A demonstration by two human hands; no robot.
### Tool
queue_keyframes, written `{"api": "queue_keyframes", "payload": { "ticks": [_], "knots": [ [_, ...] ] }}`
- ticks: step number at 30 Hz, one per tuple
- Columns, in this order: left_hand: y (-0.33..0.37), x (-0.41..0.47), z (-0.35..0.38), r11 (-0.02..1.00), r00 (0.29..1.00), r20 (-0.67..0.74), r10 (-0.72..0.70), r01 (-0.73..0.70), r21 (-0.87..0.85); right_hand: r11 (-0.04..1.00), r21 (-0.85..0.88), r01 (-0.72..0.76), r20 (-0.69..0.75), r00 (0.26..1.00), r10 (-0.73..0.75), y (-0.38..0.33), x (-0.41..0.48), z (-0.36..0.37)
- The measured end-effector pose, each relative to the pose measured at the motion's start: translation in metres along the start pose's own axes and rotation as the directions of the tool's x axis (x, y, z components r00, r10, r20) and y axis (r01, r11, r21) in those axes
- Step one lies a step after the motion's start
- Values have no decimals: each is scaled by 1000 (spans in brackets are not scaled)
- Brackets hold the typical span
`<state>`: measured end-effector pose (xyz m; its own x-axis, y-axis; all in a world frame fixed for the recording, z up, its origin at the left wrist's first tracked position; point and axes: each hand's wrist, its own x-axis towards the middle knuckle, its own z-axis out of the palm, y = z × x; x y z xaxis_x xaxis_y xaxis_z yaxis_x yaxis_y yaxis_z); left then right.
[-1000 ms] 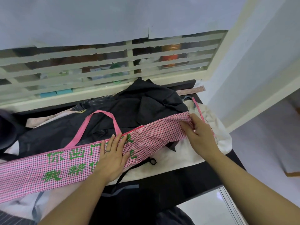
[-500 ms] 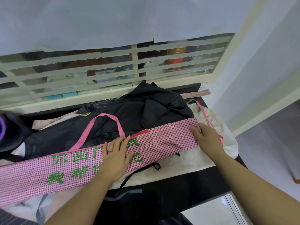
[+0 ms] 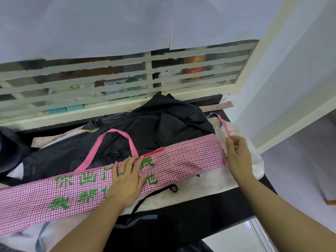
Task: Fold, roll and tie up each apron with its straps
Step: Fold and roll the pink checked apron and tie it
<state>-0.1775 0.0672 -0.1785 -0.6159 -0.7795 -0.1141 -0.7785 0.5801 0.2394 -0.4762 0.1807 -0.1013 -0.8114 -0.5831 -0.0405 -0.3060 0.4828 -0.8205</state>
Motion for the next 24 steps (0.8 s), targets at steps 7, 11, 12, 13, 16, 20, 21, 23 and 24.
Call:
{"api": "queue_keyframes", "payload": {
  "ticks": [7, 11, 12, 13, 16, 20, 21, 23, 24],
  "knots": [
    [-1, 1, 2, 1000, 1000, 1, -6, 6, 13, 995, 74, -74, 41, 997, 71, 26, -33, -4],
    [-1, -1, 1, 1000, 1000, -4, 1, 0, 18, 999, 45, -28, 0, 1000, 28, 31, -34, -1],
    [-1, -1, 1, 1000, 1000, -4, 1, -1, 16, 999, 26, -22, 21, 1000, 21, 33, -35, -1],
    [-1, -1, 1, 1000, 1000, -2, 0, 0, 16, 1000, 1, -19, 45, 999, 19, 34, -35, -1],
    [0, -1, 0, 1000, 1000, -9, 4, -4, 5, 1000, 17, -11, 90, 996, 9, 27, -33, -4],
    [1, -1, 0, 1000, 1000, -6, 0, 0, -7, 992, 124, -10, 118, 993, -5, 8, -24, -8],
    [1, -1, 0, 1000, 1000, -2, -3, 3, -10, 992, 125, 3, 122, 992, -18, 7, -22, -7],
    [1, -2, -2, 1000, 1000, 0, -8, 8, -13, 994, 109, 29, 125, 991, -42, 7, -17, -4],
    [2, -2, -4, 1000, 1000, 6, -8, 8, -12, 995, 92, 36, 131, 990, -48, 7, -14, -3]
  ]
}}
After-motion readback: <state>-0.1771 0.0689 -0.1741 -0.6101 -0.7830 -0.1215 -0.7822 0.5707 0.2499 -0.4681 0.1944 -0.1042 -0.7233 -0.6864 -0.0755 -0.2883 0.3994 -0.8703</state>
